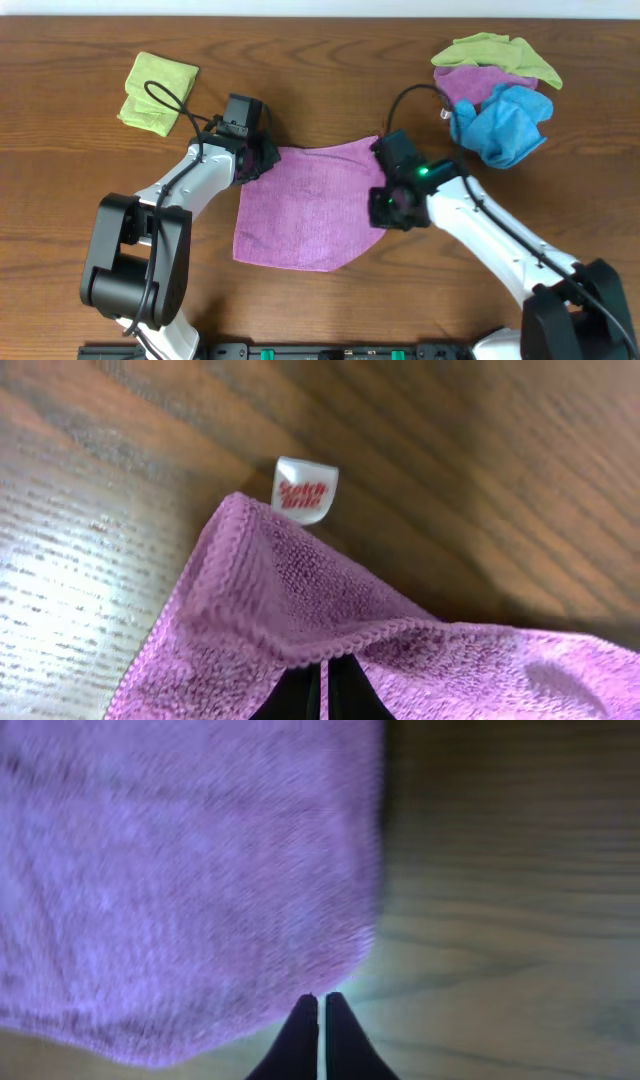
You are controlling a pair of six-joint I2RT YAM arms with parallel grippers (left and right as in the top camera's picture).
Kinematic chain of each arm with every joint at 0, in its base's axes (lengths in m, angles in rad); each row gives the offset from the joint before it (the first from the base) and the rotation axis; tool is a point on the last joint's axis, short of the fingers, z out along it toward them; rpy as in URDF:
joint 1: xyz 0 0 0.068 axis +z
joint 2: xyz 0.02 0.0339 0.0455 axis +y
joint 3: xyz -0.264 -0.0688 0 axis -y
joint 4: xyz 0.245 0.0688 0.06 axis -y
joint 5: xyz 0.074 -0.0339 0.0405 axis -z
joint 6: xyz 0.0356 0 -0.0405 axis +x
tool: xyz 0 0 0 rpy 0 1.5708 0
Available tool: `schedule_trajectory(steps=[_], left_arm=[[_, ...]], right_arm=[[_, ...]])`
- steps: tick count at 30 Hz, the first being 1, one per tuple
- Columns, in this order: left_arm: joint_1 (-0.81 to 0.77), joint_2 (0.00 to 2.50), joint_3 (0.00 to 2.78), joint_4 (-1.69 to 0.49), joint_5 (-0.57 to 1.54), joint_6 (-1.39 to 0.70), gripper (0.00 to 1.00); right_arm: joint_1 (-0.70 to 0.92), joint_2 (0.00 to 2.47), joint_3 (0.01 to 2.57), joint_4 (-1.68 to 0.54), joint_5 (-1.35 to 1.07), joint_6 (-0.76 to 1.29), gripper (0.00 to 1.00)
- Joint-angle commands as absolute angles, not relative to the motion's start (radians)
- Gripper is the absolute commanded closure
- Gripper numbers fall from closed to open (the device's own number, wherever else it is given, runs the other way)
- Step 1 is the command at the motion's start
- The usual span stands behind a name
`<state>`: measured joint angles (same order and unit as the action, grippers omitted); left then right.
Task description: Fold the cloth
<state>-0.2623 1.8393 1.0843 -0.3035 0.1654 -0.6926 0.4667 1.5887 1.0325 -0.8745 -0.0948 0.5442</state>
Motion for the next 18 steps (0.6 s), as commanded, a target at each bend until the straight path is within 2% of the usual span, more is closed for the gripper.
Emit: schedule_trajectory(steps=[1,4,6,10,18], left_arm=[[-0.255,1.843,1.084,-0.273,0.120,-0.722,0.94],[-0.255,1.843,1.084,-0.241,0.123,-0.723,0.94],[-0.255,1.844,1.084,-0.240,0.121,-0.722,0.94],[-0.255,1.844,1.084,-0.242,0.120,-0.722,0.94],[-0.255,1.844,1.084,-0.242,0.115,-0.722,0.94]], right_arm=[[0.411,1.573,1.014,-0.876,-0.136,0.552,0.92],[0.393,1.573,0.978,-0.868,-0.170,0.552,0.82],[0.393,1.573,0.935,-0.831,-0.213,0.550,0.69],[0.394,1.575,0.844,-0.699,-0.342,0.538,0.64],[0.394,1.577,0.768,-0.557,-0.348,0.555,0.60]])
